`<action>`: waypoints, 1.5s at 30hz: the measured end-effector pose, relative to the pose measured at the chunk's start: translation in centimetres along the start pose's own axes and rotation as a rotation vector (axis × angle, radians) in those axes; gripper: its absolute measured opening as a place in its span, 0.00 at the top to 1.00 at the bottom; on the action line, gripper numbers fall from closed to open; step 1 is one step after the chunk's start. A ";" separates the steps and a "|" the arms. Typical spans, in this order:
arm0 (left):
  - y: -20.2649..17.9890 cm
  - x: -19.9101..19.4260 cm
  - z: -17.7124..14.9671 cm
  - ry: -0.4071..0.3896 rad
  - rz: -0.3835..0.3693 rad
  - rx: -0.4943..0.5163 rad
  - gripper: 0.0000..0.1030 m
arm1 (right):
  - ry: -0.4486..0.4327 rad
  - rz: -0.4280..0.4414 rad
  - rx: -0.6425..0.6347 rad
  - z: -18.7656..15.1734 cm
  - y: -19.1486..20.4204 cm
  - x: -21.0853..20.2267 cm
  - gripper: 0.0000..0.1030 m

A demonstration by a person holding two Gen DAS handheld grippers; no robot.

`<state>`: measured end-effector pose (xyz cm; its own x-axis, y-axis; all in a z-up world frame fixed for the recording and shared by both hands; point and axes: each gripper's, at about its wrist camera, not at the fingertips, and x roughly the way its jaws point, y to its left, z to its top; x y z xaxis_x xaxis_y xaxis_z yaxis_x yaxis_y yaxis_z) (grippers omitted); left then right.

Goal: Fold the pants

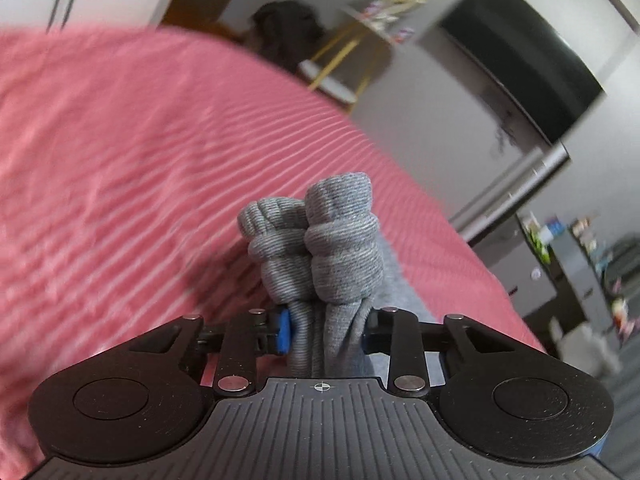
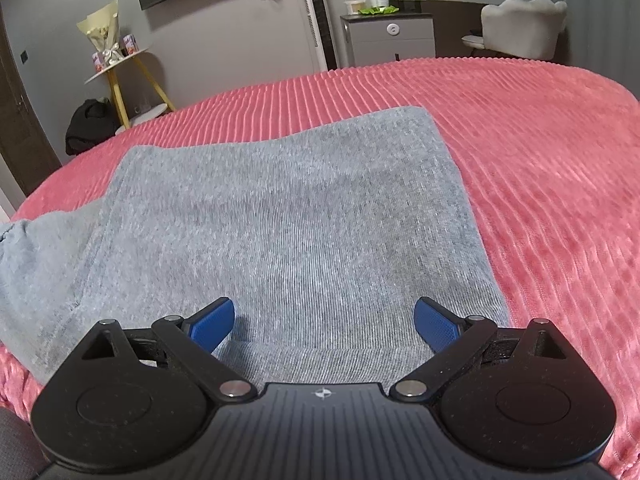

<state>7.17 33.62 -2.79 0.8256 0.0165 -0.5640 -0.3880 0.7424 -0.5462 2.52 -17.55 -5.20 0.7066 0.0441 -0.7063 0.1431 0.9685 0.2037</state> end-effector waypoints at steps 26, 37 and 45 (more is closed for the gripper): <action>-25.3 -4.3 -21.7 0.367 -0.318 0.850 0.47 | -0.122 0.180 0.416 -0.7 -5.7 -5.4 0.07; -14.3 -5.0 -16.7 0.229 0.005 0.495 0.28 | 0.053 0.345 0.457 -0.3 -3.4 -2.3 0.07; -12.6 -3.8 -17.3 0.335 -0.025 0.412 0.27 | 0.163 0.382 0.690 0.9 -2.3 3.3 0.07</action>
<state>1.88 12.68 -4.49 0.6303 -0.1697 -0.7576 -0.1208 0.9425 -0.3116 5.19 -19.82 -7.41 0.6908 0.4287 -0.5823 0.3455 0.5118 0.7866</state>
